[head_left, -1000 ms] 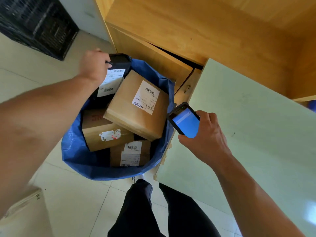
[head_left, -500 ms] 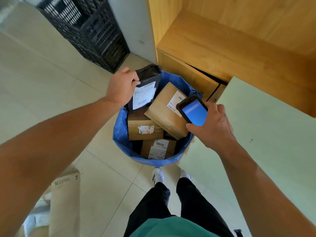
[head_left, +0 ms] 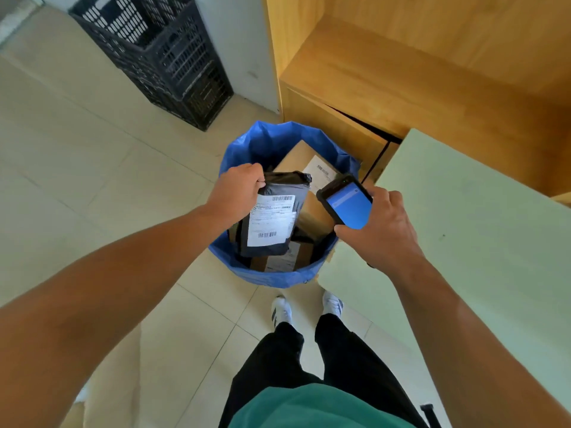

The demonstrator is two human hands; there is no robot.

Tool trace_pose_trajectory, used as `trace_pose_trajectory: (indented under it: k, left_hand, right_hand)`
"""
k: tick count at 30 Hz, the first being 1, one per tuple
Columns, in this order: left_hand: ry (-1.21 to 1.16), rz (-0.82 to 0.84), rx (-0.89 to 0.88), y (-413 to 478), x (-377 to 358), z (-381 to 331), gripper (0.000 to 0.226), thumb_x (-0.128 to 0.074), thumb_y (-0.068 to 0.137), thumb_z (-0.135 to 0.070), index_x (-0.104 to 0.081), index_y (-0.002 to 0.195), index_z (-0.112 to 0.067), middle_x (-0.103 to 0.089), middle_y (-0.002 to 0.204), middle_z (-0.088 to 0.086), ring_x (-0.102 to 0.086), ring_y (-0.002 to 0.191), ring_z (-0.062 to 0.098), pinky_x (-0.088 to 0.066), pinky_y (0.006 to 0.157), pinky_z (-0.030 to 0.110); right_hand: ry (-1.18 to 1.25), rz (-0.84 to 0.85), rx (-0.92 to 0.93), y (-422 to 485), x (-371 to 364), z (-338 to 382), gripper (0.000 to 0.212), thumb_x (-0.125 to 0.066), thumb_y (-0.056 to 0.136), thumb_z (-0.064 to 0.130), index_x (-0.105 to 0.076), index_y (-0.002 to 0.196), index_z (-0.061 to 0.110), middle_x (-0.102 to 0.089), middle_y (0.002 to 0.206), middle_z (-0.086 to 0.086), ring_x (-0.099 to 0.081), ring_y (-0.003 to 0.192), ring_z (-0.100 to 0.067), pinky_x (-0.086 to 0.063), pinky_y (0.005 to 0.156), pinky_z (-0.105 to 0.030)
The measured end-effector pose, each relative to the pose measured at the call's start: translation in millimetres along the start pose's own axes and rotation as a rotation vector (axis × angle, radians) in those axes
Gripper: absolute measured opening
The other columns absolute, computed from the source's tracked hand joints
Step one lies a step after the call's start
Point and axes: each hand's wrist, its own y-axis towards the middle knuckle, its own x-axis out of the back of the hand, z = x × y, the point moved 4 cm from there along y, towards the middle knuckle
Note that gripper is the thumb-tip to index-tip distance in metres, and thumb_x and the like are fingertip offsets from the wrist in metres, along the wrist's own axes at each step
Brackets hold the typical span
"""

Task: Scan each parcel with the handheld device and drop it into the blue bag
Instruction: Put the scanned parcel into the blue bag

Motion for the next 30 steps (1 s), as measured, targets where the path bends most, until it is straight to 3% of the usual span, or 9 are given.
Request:
trace_pose_trajectory:
  k: [5, 7, 10, 12, 14, 18, 22, 26, 30]
  left_hand:
    - [-0.008, 0.088, 0.236, -17, -55, 25, 0.009, -0.056, 0.097, -0.006, -0.060, 0.092, -0.012, -0.060, 0.083, 0.004, -0.051, 0.075, 0.025, -0.038, 0.064, 0.039]
    - [0.038, 0.238, 0.286, -33, -76, 36, 0.015, -0.053, 0.095, -0.003, -0.063, 0.097, -0.013, -0.061, 0.091, 0.006, -0.054, 0.085, 0.028, -0.037, 0.071, 0.038]
    - [0.241, 0.538, 0.323, -60, -94, 53, 0.022, -0.049, 0.092, -0.002, -0.066, 0.103, -0.012, -0.059, 0.099, 0.012, -0.060, 0.094, 0.035, -0.047, 0.079, 0.041]
    - [0.345, 0.715, 0.378, -75, -100, 65, 0.022, -0.047, 0.097, -0.007, -0.066, 0.108, -0.007, -0.053, 0.093, 0.009, -0.061, 0.099, 0.034, -0.047, 0.079, 0.039]
    - [0.385, 0.784, 0.422, -82, -102, 74, 0.025, -0.045, 0.099, -0.011, -0.066, 0.112, -0.005, -0.047, 0.083, 0.004, -0.060, 0.099, 0.032, -0.044, 0.077, 0.038]
    - [0.421, 0.725, 0.324, -69, -94, 68, 0.028, -0.050, 0.095, -0.012, -0.066, 0.117, -0.015, -0.054, 0.098, 0.007, -0.059, 0.089, 0.030, -0.054, 0.077, 0.041]
    - [0.297, 0.540, 0.272, -53, -84, 47, 0.033, -0.046, 0.096, -0.017, -0.058, 0.126, -0.022, -0.061, 0.102, 0.007, -0.061, 0.091, 0.030, -0.057, 0.078, 0.046]
    - [0.221, 0.373, 0.189, -47, -65, 21, 0.042, -0.052, 0.098, -0.022, -0.050, 0.140, -0.023, -0.064, 0.124, 0.002, -0.061, 0.110, 0.029, -0.054, 0.077, 0.044]
    - [0.211, 0.232, 0.114, -29, -18, -2, 0.056, -0.055, 0.097, -0.026, -0.041, 0.151, -0.020, -0.054, 0.143, 0.007, -0.051, 0.131, 0.031, -0.053, 0.093, 0.047]
  right_hand:
    - [-0.029, -0.005, -0.053, -2, -2, -29, 0.073, -0.080, 0.074, 0.043, -0.042, 0.131, 0.019, -0.039, 0.111, -0.001, -0.054, 0.099, -0.027, -0.057, 0.083, -0.048]
    - [-0.038, -0.002, -0.053, 0, -4, -34, 0.072, -0.080, 0.074, 0.043, -0.042, 0.130, 0.019, -0.040, 0.111, -0.002, -0.054, 0.098, -0.026, -0.057, 0.081, -0.046]
    - [-0.041, 0.011, -0.034, 4, -8, -31, 0.073, -0.081, 0.074, 0.041, -0.041, 0.131, 0.019, -0.040, 0.112, -0.003, -0.053, 0.097, -0.026, -0.055, 0.079, -0.042]
    - [-0.042, 0.017, -0.009, 7, -10, -25, 0.076, -0.081, 0.073, 0.042, -0.040, 0.133, 0.018, -0.040, 0.113, -0.003, -0.053, 0.098, -0.026, -0.056, 0.081, -0.044]
    - [-0.039, 0.015, 0.017, 10, -12, -20, 0.079, -0.081, 0.073, 0.043, -0.040, 0.136, 0.018, -0.041, 0.115, -0.003, -0.052, 0.100, -0.026, -0.055, 0.084, -0.045]
    - [-0.041, 0.014, 0.050, 13, -13, -15, 0.081, -0.081, 0.074, 0.044, -0.037, 0.138, 0.019, -0.040, 0.116, -0.002, -0.051, 0.102, -0.023, -0.052, 0.084, -0.040]
    - [-0.059, 0.024, 0.063, 12, -15, -17, 0.078, -0.082, 0.075, 0.044, -0.037, 0.134, 0.019, -0.039, 0.112, -0.002, -0.052, 0.099, -0.023, -0.053, 0.081, -0.038]
    - [-0.068, 0.021, 0.057, 8, -9, -13, 0.079, -0.081, 0.073, 0.045, -0.037, 0.134, 0.020, -0.040, 0.112, -0.002, -0.053, 0.099, -0.024, -0.055, 0.082, -0.041]
    - [-0.068, -0.011, 0.038, 1, 14, -2, 0.082, -0.079, 0.074, 0.049, -0.036, 0.137, 0.020, -0.041, 0.117, -0.002, -0.053, 0.105, -0.025, -0.053, 0.086, -0.042]
